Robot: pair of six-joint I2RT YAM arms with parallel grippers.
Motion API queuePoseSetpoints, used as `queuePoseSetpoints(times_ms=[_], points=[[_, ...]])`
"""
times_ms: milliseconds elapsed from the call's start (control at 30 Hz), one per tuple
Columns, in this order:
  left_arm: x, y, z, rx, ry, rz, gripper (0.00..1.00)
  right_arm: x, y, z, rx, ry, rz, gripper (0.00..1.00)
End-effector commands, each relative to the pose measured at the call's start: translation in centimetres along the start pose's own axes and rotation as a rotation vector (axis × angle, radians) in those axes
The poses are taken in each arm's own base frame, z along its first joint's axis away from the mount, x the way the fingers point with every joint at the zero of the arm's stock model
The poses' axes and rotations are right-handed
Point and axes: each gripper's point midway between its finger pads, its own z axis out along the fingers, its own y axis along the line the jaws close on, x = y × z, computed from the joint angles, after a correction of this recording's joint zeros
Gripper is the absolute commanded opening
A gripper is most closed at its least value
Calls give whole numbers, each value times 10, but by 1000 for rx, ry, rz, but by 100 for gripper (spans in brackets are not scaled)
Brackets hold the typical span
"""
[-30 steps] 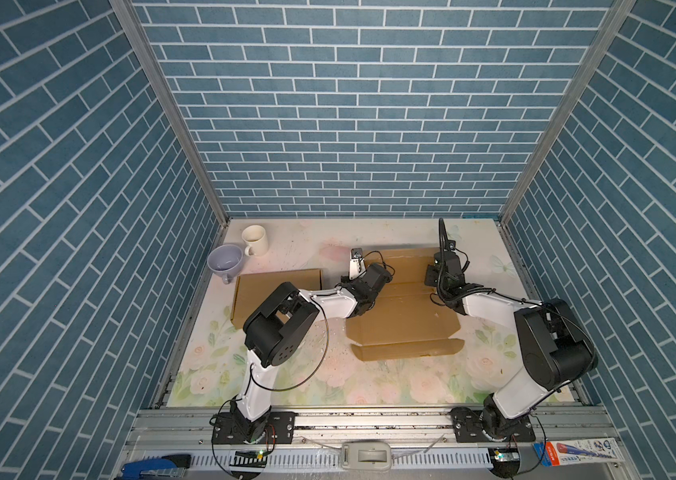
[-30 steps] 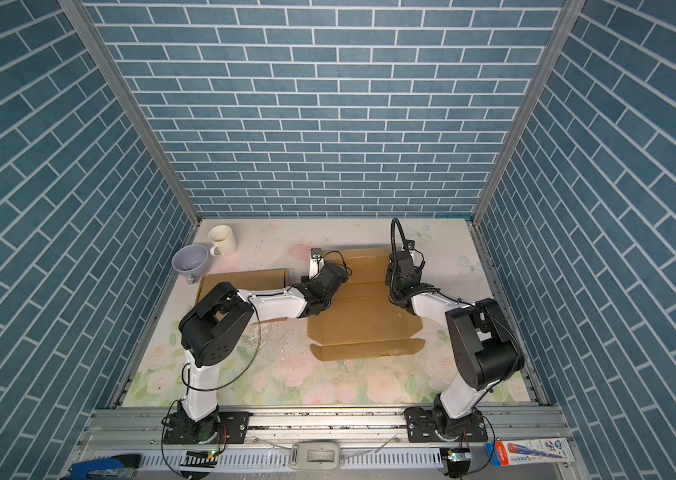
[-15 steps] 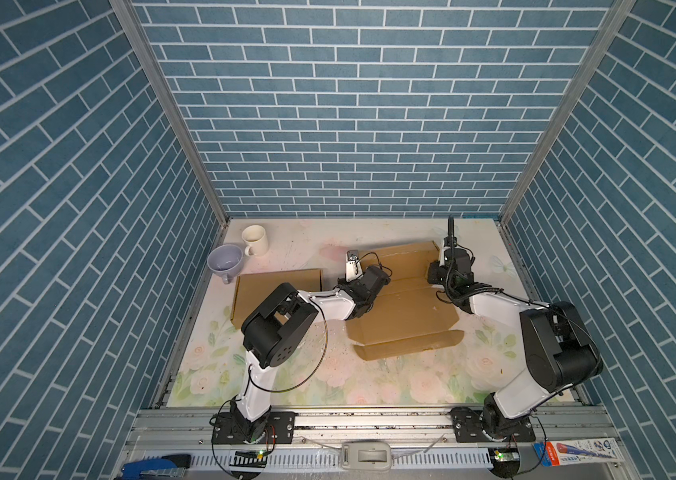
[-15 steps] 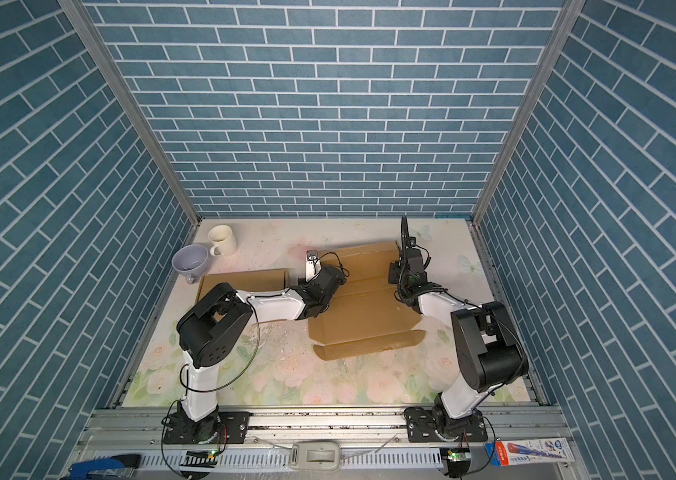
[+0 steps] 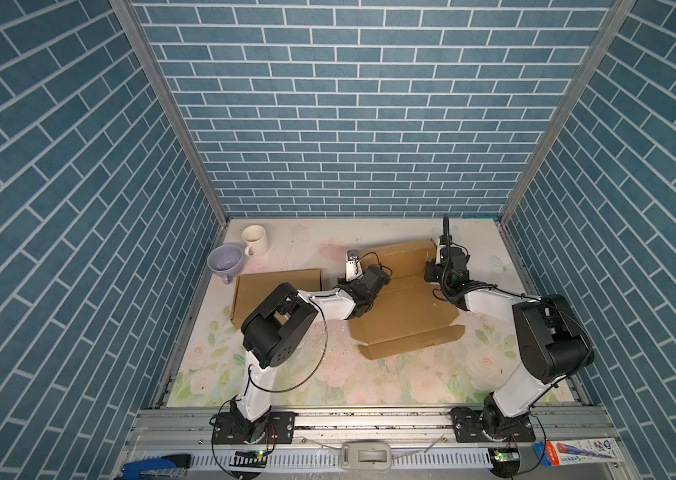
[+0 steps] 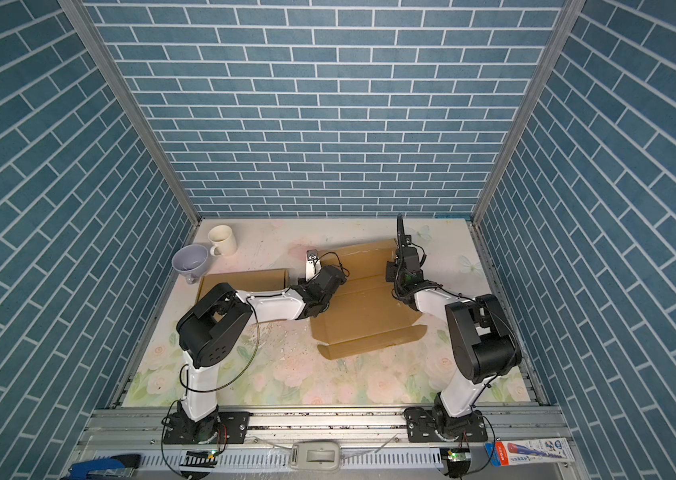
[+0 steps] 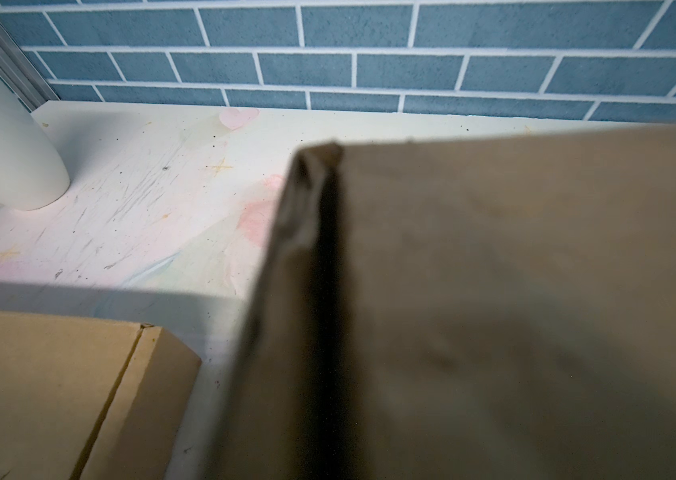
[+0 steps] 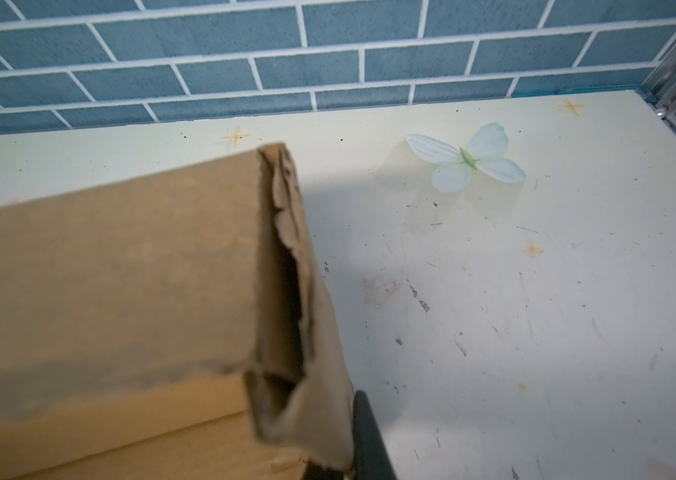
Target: Fold the paper box
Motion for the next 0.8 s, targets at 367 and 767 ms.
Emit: queuePoseSetpoints(times_ms=[367, 767], points=[[61, 31, 2, -70, 231, 132, 0, -12, -11, 9, 73, 42, -25, 0], [68, 41, -6, -67, 374, 26, 0, -10, 2, -70, -55, 218, 124, 78]])
